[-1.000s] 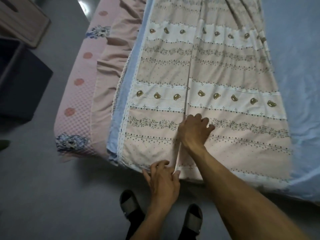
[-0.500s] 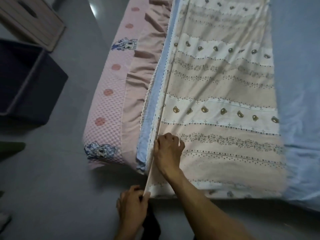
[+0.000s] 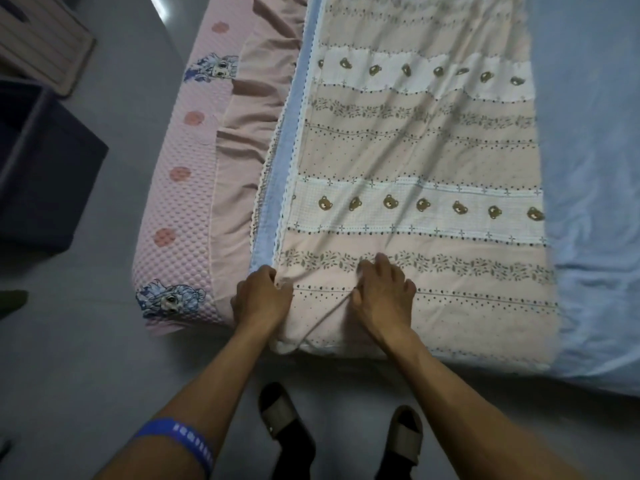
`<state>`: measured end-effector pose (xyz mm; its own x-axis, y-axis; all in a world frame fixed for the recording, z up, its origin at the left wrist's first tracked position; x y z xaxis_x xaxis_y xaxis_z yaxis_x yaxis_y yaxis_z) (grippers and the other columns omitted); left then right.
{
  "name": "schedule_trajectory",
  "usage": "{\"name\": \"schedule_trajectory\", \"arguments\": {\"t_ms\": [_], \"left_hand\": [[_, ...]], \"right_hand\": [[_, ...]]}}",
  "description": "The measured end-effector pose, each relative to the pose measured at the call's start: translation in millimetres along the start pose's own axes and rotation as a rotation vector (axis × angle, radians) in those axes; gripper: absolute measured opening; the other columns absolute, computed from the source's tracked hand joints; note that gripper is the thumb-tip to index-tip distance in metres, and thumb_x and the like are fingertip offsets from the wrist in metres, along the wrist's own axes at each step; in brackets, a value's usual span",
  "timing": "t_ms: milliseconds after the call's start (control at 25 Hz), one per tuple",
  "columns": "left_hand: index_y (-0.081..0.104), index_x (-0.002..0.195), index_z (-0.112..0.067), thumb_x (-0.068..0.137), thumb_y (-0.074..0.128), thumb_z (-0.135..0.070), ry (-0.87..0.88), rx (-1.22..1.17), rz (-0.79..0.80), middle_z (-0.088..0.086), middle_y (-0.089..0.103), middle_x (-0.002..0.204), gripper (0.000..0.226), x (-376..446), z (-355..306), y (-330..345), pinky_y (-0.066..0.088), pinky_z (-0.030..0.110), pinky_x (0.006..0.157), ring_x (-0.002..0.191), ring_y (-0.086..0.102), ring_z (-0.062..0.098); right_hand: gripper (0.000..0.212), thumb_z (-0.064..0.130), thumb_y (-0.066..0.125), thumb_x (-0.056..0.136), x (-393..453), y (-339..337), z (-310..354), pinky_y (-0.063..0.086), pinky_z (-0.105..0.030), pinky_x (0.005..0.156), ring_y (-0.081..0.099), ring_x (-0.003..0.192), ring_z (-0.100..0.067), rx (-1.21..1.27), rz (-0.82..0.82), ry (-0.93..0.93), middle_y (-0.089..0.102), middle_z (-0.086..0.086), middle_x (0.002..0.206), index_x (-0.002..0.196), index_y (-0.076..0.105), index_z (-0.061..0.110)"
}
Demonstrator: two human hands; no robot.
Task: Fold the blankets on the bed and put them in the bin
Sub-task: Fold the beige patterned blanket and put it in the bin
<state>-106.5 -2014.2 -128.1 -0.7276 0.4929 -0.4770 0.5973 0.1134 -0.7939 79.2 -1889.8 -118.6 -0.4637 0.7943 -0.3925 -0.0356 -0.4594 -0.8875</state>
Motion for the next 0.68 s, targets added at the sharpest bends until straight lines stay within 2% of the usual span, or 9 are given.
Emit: {"name": "schedule_trajectory", "arguments": {"t_ms": [120, 200, 280, 360, 440, 480, 520, 640, 680], "left_hand": [[0.058, 0.103, -0.023, 0.082, 0.059, -0.044, 0.044, -0.056, 0.049, 0.000, 0.061, 0.098, 0.030, 17.5, -22.2, 0.4, 0.051, 0.040, 0.083, 0.092, 0.058, 0.025], [0.060, 0.103, -0.023, 0.084, 0.059, -0.040, 0.030, -0.139, 0.101, -0.002, 0.063, 0.098, 0.025, 23.2, -36.4, 2.1, 0.050, 0.038, 0.083, 0.091, 0.059, 0.022], [0.059, 0.091, -0.022, 0.085, 0.059, -0.038, -0.010, -0.133, 0.099, -0.003, 0.061, 0.089, 0.017, 19.9, -44.9, 2.3, 0.048, 0.034, 0.077, 0.086, 0.059, 0.021], [0.055, 0.083, -0.019, 0.084, 0.058, -0.042, -0.074, -0.147, 0.072, -0.003, 0.057, 0.082, 0.023, 18.6, -53.2, -0.7, 0.044, 0.033, 0.074, 0.084, 0.056, 0.022], [0.063, 0.103, -0.016, 0.083, 0.056, -0.050, -0.103, -0.227, 0.054, 0.001, 0.065, 0.100, 0.041, 49.3, -79.6, 10.4, 0.047, 0.034, 0.083, 0.096, 0.060, 0.025], [0.062, 0.116, -0.014, 0.083, 0.055, -0.053, -0.133, -0.305, 0.002, 0.003, 0.066, 0.113, 0.052, 60.7, -89.3, 2.2, 0.048, 0.034, 0.089, 0.103, 0.061, 0.025], [0.062, 0.120, -0.012, 0.083, 0.056, -0.052, -0.149, -0.384, -0.057, 0.003, 0.065, 0.117, 0.055, 71.9, -100.3, -9.1, 0.048, 0.032, 0.091, 0.104, 0.061, 0.024], [0.067, 0.099, -0.012, 0.090, 0.057, -0.036, -0.182, -0.481, -0.246, 0.003, 0.066, 0.104, 0.028, 113.1, -99.9, -17.2, 0.048, 0.028, 0.085, 0.094, 0.061, 0.018], [0.070, 0.099, -0.011, 0.089, 0.057, -0.037, -0.194, -0.513, -0.280, 0.005, 0.068, 0.101, 0.030, 114.6, -86.8, -17.8, 0.050, 0.031, 0.085, 0.094, 0.063, 0.020]], "right_hand": [[0.082, 0.045, 0.050, 0.094, -7.5, 7.1, -33.5, 0.014, -0.062, 0.114, 0.003, 0.147, -0.040, -0.026, 0.141, 0.092, -0.012, -0.006, 0.162, 0.153, -0.004, 0.028], [0.088, 0.052, 0.048, 0.094, -22.8, 16.5, -52.4, 0.010, -0.065, 0.114, -0.002, 0.148, -0.042, -0.088, 0.224, 0.105, -0.021, -0.006, 0.162, 0.153, -0.014, 0.029], [0.085, 0.051, 0.045, 0.095, -41.1, 24.1, -69.9, 0.011, -0.066, 0.113, 0.002, 0.147, -0.042, -0.176, 0.291, 0.064, -0.016, -0.008, 0.163, 0.154, -0.012, 0.028], [0.073, 0.047, 0.043, 0.095, -41.4, 14.2, -76.2, 0.017, -0.065, 0.111, 0.019, 0.143, -0.039, -0.181, 0.294, 0.026, 0.003, -0.009, 0.162, 0.153, 0.004, 0.026], [0.061, 0.046, 0.042, 0.093, -11.8, -1.5, -84.2, 0.024, -0.062, 0.109, 0.030, 0.136, -0.035, -0.150, 0.134, 0.004, 0.019, -0.007, 0.157, 0.147, 0.021, 0.027], [0.061, 0.046, 0.042, 0.094, -1.0, -16.1, -78.5, 0.023, -0.062, 0.109, 0.028, 0.138, -0.035, -0.137, 0.072, -0.031, 0.016, -0.008, 0.158, 0.148, 0.021, 0.027], [0.064, 0.047, 0.041, 0.095, 11.1, -28.5, -76.2, 0.020, -0.062, 0.111, 0.022, 0.141, -0.037, -0.141, 0.061, -0.051, 0.008, -0.008, 0.161, 0.150, 0.016, 0.027], [0.070, 0.057, 0.029, 0.098, 36.9, -12.4, -106.5, 0.006, -0.064, 0.113, -0.002, 0.149, -0.037, -0.164, 0.152, 0.079, -0.013, -0.002, 0.163, 0.154, -0.005, 0.033], [0.071, 0.061, 0.025, 0.098, 31.3, -4.8, -117.7, 0.003, -0.065, 0.113, -0.007, 0.149, -0.036, -0.174, 0.183, 0.117, -0.016, -0.001, 0.163, 0.154, -0.010, 0.035]]}}
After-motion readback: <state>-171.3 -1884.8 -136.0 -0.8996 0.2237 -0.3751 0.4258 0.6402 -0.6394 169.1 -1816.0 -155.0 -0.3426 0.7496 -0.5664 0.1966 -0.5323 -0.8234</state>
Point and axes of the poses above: each hand's wrist, its own x-axis towards the middle knuckle, its own y-axis out of the palm, z = x × y, the point moved 6 cm from there along x, towards the middle knuckle
